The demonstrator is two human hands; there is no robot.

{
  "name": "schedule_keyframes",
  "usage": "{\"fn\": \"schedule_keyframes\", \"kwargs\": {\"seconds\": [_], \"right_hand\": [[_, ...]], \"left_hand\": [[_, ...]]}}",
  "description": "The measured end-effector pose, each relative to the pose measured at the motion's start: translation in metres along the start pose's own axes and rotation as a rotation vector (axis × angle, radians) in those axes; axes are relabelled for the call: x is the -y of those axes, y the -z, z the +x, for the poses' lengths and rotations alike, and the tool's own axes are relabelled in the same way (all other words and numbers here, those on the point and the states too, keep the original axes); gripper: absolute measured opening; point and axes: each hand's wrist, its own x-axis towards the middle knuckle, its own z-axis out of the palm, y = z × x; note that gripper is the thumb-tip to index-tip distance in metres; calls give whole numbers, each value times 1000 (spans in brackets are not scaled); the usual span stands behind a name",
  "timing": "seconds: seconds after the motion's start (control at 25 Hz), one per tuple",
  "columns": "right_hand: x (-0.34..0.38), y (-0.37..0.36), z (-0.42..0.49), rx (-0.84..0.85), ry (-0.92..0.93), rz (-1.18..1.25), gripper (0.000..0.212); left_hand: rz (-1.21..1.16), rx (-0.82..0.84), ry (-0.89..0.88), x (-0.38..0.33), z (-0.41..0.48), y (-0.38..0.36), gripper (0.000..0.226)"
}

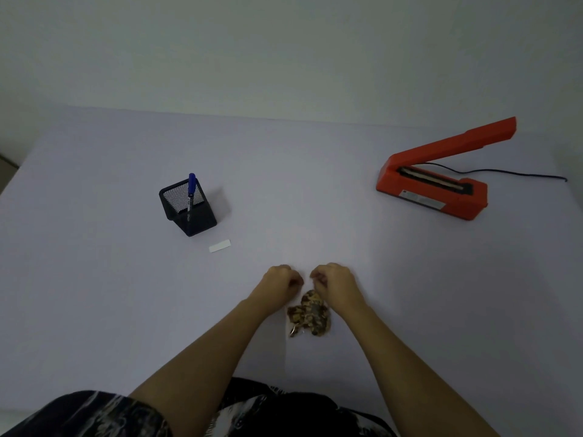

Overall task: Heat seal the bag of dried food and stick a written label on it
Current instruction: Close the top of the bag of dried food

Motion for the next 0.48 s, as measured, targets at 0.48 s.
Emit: {"fn": "schedule_keyframes", "kwargs": {"seconds": [0.48], "right_hand": [[2,14,8,89,13,-48,27]], "left_hand": [[-10,-97,144,-14,6,-14,19]]}}
